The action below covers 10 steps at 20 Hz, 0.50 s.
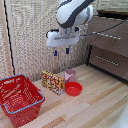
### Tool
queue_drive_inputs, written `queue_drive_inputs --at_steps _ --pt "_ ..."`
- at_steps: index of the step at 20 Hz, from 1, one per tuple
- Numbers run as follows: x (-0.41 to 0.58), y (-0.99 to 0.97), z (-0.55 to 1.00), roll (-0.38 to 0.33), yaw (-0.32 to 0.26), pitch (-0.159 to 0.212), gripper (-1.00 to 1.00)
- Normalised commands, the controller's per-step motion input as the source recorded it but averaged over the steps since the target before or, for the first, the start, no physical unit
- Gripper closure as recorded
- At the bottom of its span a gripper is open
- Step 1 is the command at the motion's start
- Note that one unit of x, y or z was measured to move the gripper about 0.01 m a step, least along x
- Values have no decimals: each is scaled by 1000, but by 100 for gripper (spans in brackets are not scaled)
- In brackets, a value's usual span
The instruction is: Meticulously direct the gripper system near the nourishment stick. Grapple the nourishment stick firmly with the gripper system. Progress with the gripper system grasping the stick toward the storage box. Tenderly permit the nourishment stick to descend into the box.
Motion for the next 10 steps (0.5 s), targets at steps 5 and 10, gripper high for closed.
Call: queue_drive_inputs --at_steps 5,10 --pt "7 511 -185 -85 82 0 -100" --pt "3 401 -130 -67 94 0 -100"
